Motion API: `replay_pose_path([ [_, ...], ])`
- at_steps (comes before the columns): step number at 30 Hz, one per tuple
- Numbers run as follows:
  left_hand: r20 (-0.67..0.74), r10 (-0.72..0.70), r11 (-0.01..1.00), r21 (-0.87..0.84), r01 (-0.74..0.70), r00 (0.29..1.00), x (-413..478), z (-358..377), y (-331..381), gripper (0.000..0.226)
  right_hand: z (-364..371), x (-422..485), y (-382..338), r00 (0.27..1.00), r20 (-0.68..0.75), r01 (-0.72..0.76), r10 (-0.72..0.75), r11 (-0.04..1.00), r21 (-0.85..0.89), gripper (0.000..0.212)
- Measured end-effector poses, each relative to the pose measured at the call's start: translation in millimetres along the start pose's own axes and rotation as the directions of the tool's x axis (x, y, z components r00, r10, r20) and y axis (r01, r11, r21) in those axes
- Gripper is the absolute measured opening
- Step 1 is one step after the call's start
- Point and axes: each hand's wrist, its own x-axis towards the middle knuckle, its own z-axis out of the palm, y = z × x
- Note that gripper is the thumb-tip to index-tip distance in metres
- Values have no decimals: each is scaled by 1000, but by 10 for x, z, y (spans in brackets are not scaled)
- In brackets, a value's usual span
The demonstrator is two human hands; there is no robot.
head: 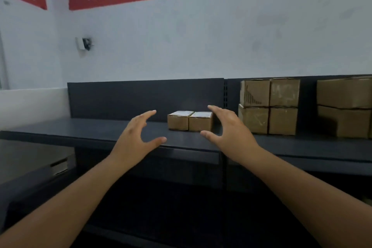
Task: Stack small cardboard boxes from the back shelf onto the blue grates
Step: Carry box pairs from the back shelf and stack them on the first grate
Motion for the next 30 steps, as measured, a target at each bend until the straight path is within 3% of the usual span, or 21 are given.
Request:
replay_pose_path([
  [10, 394, -143, 984, 153, 89, 908, 1403, 562, -722, 98, 628, 1093, 416, 940, 197, -247, 280, 953, -176, 75],
  [15, 487, -113, 985, 168, 33, 866, 1661, 816, -818, 79, 803, 1243, 582, 882, 286, -321, 373, 922, -215, 77],
  [21, 431, -67, 996, 83, 34, 900, 1573, 752, -766, 53, 752, 1137, 556, 926, 210, -284, 315, 944, -165, 58],
  [25, 372, -53, 995, -64, 82, 927, 1356, 528, -652, 48, 618, 958, 383, 949, 155, -271, 273, 962, -32, 52],
  [30, 126, -44, 991, -122, 59, 991, 840, 178, -259, 51, 378, 507, 76, 990, 20, -142, 142, 962, 234, 51],
])
